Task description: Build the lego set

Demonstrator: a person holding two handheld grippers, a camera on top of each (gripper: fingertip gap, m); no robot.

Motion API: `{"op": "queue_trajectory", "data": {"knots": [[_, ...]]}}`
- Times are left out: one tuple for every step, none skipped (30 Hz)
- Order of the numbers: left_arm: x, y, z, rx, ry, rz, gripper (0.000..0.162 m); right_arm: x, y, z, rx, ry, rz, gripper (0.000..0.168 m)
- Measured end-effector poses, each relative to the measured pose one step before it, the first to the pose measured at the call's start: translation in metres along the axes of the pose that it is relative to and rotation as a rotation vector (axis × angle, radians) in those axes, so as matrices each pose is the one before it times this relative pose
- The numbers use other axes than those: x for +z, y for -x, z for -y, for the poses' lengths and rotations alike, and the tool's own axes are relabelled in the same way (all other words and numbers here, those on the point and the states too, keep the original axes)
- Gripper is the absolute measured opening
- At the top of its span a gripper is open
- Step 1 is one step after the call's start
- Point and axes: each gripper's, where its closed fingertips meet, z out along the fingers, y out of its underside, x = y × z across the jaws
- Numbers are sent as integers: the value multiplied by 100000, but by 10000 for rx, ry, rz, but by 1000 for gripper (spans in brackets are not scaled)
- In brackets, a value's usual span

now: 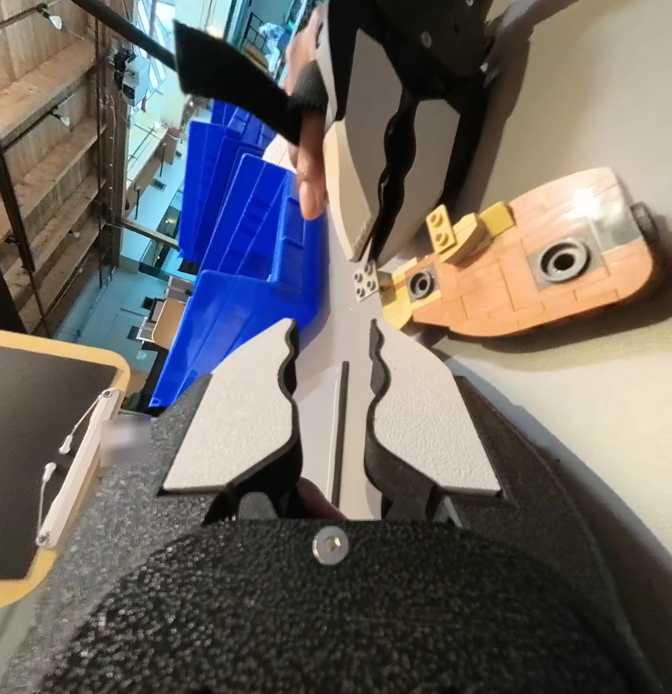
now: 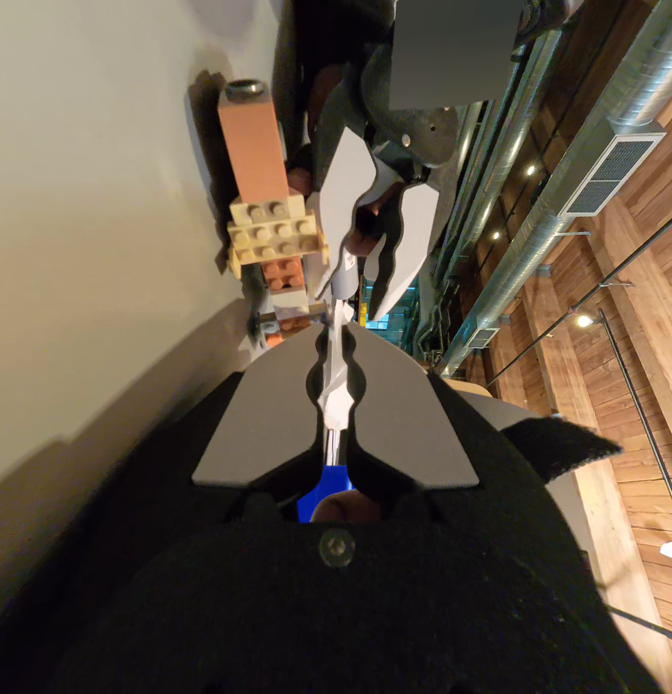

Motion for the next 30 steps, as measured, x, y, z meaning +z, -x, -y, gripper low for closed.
{"op": "queue_trajectory", "data": {"knots": [[-168,195,-98,-127,48,92,36,-148,-88,-80,59,44,-24,6],[-172,202,-59,-121,49,103,37,-130,-69,-32,85,25,0,6],[-175,205,-34,-120,59,104,37,-106,-31,-35,75,22,28,7],[-172,192,-45,-142,93,116,37,-86,-2,-54,32,31,38,7],[-179,186,-114,-191,146,132,37,-85,-1,-108,-13,39,26,7],[-255,172,-113,-231,171,154,38,-118,-8,-191,-36,63,11,7],[-366,149,-76,-263,198,155,38,-139,-25,-286,0,93,-5,8],[-459,153,-70,-332,270,186,39,-157,-67,-330,112,107,-22,7],[-556,134,-12,-447,352,199,40,-165,-76,-354,256,122,-7,7],[-643,136,57,-598,449,252,40,-142,7,-392,353,157,34,8],[-746,52,203,-813,510,252,41,-106,36,-434,364,191,45,8],[-814,-209,516,-1077,364,166,42,-96,1,-394,314,177,11,7],[-790,-562,745,-1293,143,55,42,-82,-13,-310,250,142,3,6],[-637,-875,725,-1317,24,-20,42,-43,8,-260,196,136,34,6],[-416,-1024,659,-1181,-77,15,44,41,9,-277,151,153,39,6],[-192,-1088,445,-898,-69,100,44,88,-42,-267,109,158,12,6],[24,-1049,67,-454,70,235,44,108,-66,-214,86,122,-2,6],[197,-1004,-463,121,353,347,44,88,-14,-183,93,94,31,6],[312,-982,-949,696,660,372,44,66,49,-168,101,79,58,6],[339,-890,-1033,1039,752,384,48,29,62,-152,97,56,59,6],[299,-653,-860,1064,657,444,50,-8,86,-97,87,24,74,6],[231,-473,-554,804,466,378,51,-21,95,-54,81,4,85,6],[131,-209,-163,362,231,309,45,-32,66,-35,69,4,64,6],[112,84,42,65,93,251,44,-16,38,-14,43,5,46,6],[194,184,-127,7,227,144,43,-10,31,25,18,-1,39,6],[201,174,-243,-17,302,35,42,-15,25,42,3,-4,22,6],[168,136,-248,-29,294,-29,42,-3,36,30,-10,3,25,6],[124,83,-263,23,273,-57,42,9,84,29,-19,11,43,6],[90,-54,-220,45,215,-161,39,20,102,13,-23,7,41,6],[100,-50,-265,1,221,-173,35,13,53,31,-19,0,14,5]]}}
